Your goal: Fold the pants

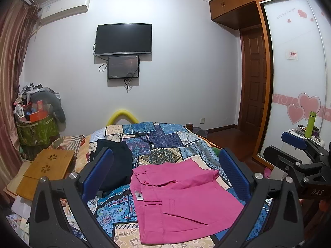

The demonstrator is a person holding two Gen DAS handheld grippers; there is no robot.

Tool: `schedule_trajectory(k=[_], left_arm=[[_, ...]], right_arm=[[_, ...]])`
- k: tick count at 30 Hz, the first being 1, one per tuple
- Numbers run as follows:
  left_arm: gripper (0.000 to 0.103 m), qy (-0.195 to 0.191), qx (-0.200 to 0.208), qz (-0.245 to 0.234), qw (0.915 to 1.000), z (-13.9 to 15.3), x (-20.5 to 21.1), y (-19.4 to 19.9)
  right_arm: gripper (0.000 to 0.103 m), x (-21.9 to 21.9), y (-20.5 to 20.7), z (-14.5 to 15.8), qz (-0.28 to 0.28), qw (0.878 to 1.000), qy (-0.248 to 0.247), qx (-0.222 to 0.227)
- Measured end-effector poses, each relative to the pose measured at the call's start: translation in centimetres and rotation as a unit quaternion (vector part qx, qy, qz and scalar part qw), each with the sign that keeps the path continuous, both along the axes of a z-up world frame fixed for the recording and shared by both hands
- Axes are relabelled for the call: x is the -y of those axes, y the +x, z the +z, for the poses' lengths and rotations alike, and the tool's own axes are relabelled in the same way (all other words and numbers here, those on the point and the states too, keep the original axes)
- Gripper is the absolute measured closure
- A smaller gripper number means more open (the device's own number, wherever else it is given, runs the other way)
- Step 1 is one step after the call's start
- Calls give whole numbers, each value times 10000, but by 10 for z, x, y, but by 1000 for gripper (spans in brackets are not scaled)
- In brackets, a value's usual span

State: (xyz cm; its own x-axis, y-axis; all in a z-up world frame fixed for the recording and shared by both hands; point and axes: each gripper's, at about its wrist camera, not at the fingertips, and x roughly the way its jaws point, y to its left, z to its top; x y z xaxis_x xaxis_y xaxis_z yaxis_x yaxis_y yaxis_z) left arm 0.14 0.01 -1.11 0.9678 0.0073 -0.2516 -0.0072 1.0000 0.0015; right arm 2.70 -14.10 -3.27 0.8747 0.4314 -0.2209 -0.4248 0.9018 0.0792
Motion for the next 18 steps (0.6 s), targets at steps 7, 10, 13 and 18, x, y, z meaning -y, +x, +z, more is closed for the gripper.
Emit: schedule_trajectory(k=[7,10,13,18], left_arm=[[0,11,16,1,10000,0,-1,1],[0,-1,16,-4,10000,0,-1,1],[0,5,17,2,10000,1,-1,1],[0,5,15,1,10000,2,-1,1]], right_arm=[[0,0,0,0,-10,10000,-2,-7],[0,1,0,1,-10,10000,-2,-6],[0,1,2,1,-19,10000,4,-21],[0,2,2,2,-20,10000,-1,-17]])
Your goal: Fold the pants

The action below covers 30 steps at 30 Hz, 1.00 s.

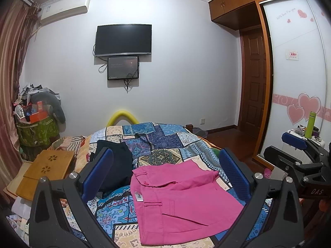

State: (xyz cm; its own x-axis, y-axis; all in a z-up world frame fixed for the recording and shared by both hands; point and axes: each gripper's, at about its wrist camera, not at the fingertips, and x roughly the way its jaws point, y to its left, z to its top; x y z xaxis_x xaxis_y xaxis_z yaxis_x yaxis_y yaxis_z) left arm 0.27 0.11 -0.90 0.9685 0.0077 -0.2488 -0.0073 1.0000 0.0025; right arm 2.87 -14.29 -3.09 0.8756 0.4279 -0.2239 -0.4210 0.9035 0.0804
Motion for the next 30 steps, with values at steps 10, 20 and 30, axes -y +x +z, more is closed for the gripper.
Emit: schedule_trajectory(k=[10,20,30], left_arm=[[0,29,33,25,10000,5,1,-1],[0,24,28,29,10000,6,1,-1],[0,22,33,37,10000,8,0,-1]], right_arm=[[0,0,2,0,38,10000,-18,-39],[0,0,3,1,34,10000,-5,-32],[0,-1,4,2,32,10000,-8,-36]])
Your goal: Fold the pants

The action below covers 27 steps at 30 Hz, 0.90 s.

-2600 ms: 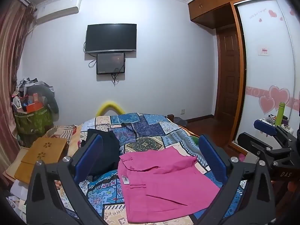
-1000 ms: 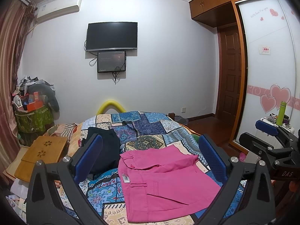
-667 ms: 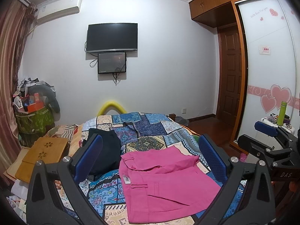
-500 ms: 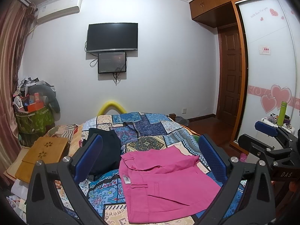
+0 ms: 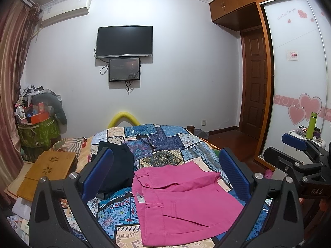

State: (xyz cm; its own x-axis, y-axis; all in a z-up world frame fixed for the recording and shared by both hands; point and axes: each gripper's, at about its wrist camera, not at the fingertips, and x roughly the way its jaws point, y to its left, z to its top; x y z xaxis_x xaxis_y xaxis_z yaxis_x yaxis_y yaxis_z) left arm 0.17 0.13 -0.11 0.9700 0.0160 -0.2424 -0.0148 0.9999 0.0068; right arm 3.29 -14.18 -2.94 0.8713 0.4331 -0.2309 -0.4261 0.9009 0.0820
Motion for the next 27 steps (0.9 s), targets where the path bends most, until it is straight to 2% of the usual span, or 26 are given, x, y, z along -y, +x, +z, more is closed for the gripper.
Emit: schedule_trajectory(k=[14,21,27], left_arm=[[0,53,-141,48,9999,-7,0,16],[0,54,-629,166,9979,-29,-8,59],[0,-3,-1226,306,9920,-60,-27,112]], right_arm=[[0,3,7,-3,-5,9999,70,-106],[0,8,36,-23,-78,9989,121,-447],[0,19,77,-47,-244,9956,17,-907]])
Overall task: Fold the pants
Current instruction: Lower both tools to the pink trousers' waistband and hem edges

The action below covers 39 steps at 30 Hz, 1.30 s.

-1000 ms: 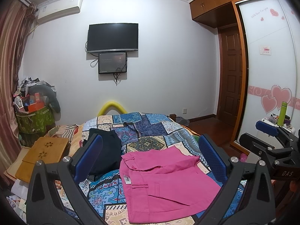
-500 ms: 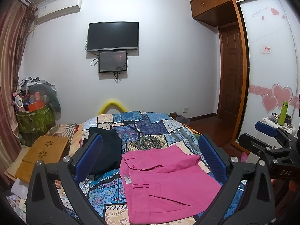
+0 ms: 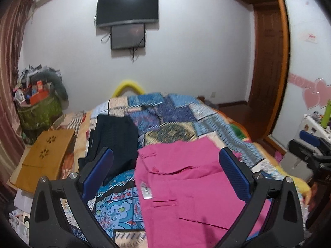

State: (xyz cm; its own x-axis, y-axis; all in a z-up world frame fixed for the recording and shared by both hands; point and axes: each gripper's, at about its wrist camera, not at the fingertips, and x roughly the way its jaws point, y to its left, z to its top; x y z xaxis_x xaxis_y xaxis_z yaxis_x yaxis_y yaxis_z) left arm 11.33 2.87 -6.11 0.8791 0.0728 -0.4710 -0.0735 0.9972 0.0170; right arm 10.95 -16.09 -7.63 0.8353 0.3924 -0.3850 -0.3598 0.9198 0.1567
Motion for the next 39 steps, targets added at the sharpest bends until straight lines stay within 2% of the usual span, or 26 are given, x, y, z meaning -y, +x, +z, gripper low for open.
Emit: schedule_trajectory(k=[6,8,11,15,18,21,24,26,31,36,37,39], left_arm=[[1,-45,-676,233,9974,-39,-30,56],[2,-169,-937,240,9952,-52,-42,73],[10,-109,-1282,336,9911,-70,-52,93],[20,6,-1732,371,9842,-94,-62,117],[30,-43,-2111,188,9773,-109,-63,128],[40,-237,-2585,-231,9654,-125,-59,139],[52,-253,-2948,-405,9543,-135,-54,151],[55,-285,-3172,-478,9467,-142,-53,158],[58,-271,-3464,-571,9360,-153,-49,169],[59,-464,-3611,-819,9277,-160,-55,174],[63,-596,-3643,-852,9254,-162,-58,175],[71,-768,-3658,-872,9234,-162,-64,174]], right_arm=[[0,13,38,-28,-131,9984,-194,-516],[0,17,52,-40,-170,9968,-289,-722],[0,23,68,-57,-143,9932,-395,-1090],[13,26,91,-80,-12,9866,-498,-1552],[19,27,105,-94,181,9813,-556,-1831],[28,25,114,-104,402,9763,-602,-2041],[35,23,120,-108,528,9736,-543,-2152],[37,19,124,-109,656,9732,-529,-2139],[44,9,138,-116,888,9684,-575,-2260],[62,3,152,-125,930,9643,-655,-2390],[63,2,152,-126,948,9645,-641,-2381],[76,2,154,-126,952,9648,-599,-2376]])
